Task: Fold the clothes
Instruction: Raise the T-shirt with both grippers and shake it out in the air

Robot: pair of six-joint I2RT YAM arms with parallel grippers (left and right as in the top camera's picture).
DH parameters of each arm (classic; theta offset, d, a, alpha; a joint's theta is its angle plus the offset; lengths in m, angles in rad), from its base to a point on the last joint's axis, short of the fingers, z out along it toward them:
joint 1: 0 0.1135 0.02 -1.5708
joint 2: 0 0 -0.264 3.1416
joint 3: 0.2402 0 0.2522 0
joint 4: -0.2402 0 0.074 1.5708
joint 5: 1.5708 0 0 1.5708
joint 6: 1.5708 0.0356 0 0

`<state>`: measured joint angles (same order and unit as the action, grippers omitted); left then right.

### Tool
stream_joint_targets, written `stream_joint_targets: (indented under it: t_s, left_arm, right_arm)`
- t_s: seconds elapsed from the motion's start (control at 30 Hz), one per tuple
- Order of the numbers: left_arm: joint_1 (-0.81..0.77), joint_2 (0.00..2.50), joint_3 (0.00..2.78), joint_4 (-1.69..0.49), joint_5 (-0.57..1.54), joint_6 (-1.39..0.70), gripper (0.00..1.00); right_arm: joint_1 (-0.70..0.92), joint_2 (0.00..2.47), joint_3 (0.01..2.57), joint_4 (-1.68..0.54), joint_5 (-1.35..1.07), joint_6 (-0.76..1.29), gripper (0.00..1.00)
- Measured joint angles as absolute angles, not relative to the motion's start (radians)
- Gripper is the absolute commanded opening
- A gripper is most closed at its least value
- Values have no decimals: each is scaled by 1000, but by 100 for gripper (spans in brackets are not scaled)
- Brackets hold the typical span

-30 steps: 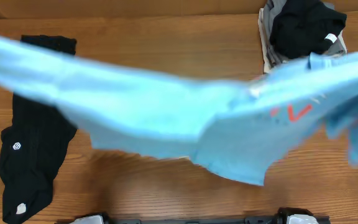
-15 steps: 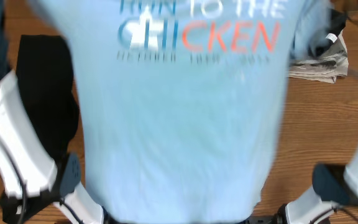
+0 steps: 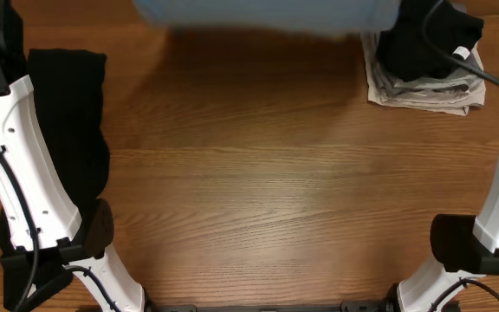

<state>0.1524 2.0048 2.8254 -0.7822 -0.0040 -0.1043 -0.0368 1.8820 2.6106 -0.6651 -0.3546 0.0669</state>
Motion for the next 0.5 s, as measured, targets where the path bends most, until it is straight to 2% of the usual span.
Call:
stream_joint_targets:
  t_s: [0.3,0.5]
  left_arm:
    - [152,2006,2827,-1180,-3,-93,4]
    - [152,2038,2826,-1469,-4,-93,4]
  right_arm:
    - [-36,1908,2541,-1089,-362,29,4]
    - [-24,1971,2392,-1224,-360,-4,4]
